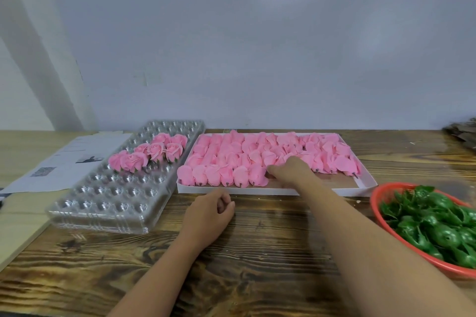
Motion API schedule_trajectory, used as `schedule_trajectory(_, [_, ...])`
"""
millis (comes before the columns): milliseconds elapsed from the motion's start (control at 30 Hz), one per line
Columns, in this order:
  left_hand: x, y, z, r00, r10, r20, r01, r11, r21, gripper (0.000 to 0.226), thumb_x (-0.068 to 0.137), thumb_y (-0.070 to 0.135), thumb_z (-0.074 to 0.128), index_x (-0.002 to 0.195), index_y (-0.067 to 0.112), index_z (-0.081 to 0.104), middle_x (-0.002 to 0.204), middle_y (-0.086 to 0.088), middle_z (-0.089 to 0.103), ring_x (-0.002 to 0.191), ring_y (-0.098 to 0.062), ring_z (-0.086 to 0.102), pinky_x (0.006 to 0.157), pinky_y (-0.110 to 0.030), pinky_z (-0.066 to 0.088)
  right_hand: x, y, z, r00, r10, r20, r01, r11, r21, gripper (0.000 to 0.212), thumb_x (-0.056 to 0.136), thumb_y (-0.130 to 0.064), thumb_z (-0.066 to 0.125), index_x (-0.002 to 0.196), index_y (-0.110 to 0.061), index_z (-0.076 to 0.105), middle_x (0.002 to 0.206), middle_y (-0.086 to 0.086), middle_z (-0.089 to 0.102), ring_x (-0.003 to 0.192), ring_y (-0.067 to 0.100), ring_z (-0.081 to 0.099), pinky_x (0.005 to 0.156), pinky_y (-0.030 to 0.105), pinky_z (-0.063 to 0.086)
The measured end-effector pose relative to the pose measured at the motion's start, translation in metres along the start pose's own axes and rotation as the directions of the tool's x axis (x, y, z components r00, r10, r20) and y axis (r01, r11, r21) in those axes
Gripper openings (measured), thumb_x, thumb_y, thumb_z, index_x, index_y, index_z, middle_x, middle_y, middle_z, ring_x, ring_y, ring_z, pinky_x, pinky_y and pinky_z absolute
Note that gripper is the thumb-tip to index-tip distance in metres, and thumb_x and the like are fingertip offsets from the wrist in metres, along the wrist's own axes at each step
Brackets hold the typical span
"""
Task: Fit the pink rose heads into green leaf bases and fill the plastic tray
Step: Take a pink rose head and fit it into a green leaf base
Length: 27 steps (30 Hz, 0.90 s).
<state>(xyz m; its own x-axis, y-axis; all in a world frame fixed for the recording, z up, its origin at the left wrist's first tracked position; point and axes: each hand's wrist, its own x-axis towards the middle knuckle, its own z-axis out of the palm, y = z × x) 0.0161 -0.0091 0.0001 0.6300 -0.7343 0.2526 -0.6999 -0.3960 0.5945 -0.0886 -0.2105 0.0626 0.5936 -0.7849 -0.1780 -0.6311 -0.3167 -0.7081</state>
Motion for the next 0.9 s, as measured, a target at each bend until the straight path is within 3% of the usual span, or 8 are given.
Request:
schedule_trajectory(133, [0.001,0.0,0.0,1.0,-0.005,-0.008,0.005,1.0,-0.018,0.015,0.093,0.031,0.067,0.081,0.03,0.059,0.066,0.007,0.061,0.068,-0.008,0.058,0.065,-0.032,0.048,0.009,-0.007,0.014,1.0,0.016,0.026,-0.018,0.996,0.091,0.024,0.093,-0.029,0.053,0.104,-0.008,0.054,0.094,0.01,0.062,0.084,0.022,0.057,0.07,0.029,0.048])
schedule_trajectory(200, [0.001,-0.001,0.0,1.0,-0.01,-0.007,0.01,0.999,-0.037,0.015,0.093,0.031,0.067,0.08,0.03,0.059,0.065,0.006,0.061,0.069,-0.008,0.058,0.064,-0.032,0.048,0.013,-0.008,0.017,0.998,0.06,0.03,-0.064,0.986,0.151,0.026,0.095,-0.024,0.05,0.108,-0.004,0.059,0.098,0.014,0.066,0.084,0.024,0.059,0.078,0.033,0.052])
schedule_trajectory(300, [0.001,-0.001,0.0,1.0,-0.012,-0.007,0.011,0.999,-0.049,0.015,0.093,0.031,0.067,0.081,0.031,0.059,0.065,0.006,0.061,0.068,-0.009,0.058,0.064,-0.032,0.048,0.016,-0.012,0.017,0.992,0.121,0.043,-0.127,0.968,0.218,0.018,0.094,-0.017,0.049,0.099,-0.003,0.058,0.088,0.015,0.063,0.078,0.024,0.058,0.073,0.031,0.051])
schedule_trajectory(467, [0.002,-0.002,0.0,1.0,-0.018,-0.005,0.017,0.999,-0.048,0.015,0.093,0.032,0.067,0.08,0.032,0.059,0.066,0.006,0.061,0.069,-0.008,0.058,0.063,-0.03,0.047,0.015,-0.017,0.017,0.983,0.17,0.064,-0.18,0.952,0.247,0.012,0.093,-0.013,0.047,0.094,-0.005,0.056,0.079,0.013,0.058,0.061,0.019,0.05,0.053,0.025,0.04])
schedule_trajectory(600, [0.002,-0.002,0.0,1.0,-0.015,-0.001,0.015,0.998,-0.064,0.015,0.093,0.031,0.067,0.081,0.032,0.059,0.066,0.006,0.061,0.068,-0.009,0.058,0.064,-0.031,0.049,0.017,-0.017,0.019,0.99,0.143,0.018,-0.143,0.973,0.182,0.024,0.095,-0.016,0.046,0.112,-0.003,0.057,0.099,0.014,0.064,0.081,0.022,0.057,0.065,0.026,0.045])
schedule_trajectory(667, [0.002,-0.001,-0.001,1.0,-0.015,0.003,0.015,0.998,-0.067,0.015,0.094,0.031,0.067,0.081,0.031,0.059,0.066,0.005,0.061,0.07,-0.009,0.058,0.064,-0.031,0.049,0.018,-0.019,0.02,0.987,0.159,0.016,-0.159,0.971,0.179,0.033,0.097,-0.019,0.045,0.124,-0.002,0.051,0.112,0.017,0.066,0.09,0.024,0.062,0.064,0.026,0.046])
schedule_trajectory(800, [0.002,-0.003,0.0,1.0,-0.019,0.002,0.019,0.998,-0.066,0.015,0.094,0.032,0.067,0.081,0.032,0.059,0.066,0.006,0.061,0.069,-0.009,0.058,0.063,-0.03,0.047,0.018,-0.023,0.022,0.982,0.186,0.028,-0.188,0.963,0.192,0.042,0.099,-0.023,0.042,0.134,0.0,0.044,0.117,0.018,0.065,0.095,0.024,0.064,0.059,0.024,0.046])
schedule_trajectory(900, [0.002,-0.002,-0.001,1.0,-0.018,0.001,0.018,0.998,-0.067,0.015,0.094,0.031,0.067,0.081,0.032,0.059,0.066,0.006,0.061,0.069,-0.009,0.058,0.062,-0.028,0.046,0.019,-0.024,0.025,0.977,0.212,0.033,-0.214,0.953,0.214,0.045,0.099,-0.026,0.042,0.136,-0.001,0.041,0.116,0.018,0.064,0.1,0.025,0.065,0.068,0.028,0.052])
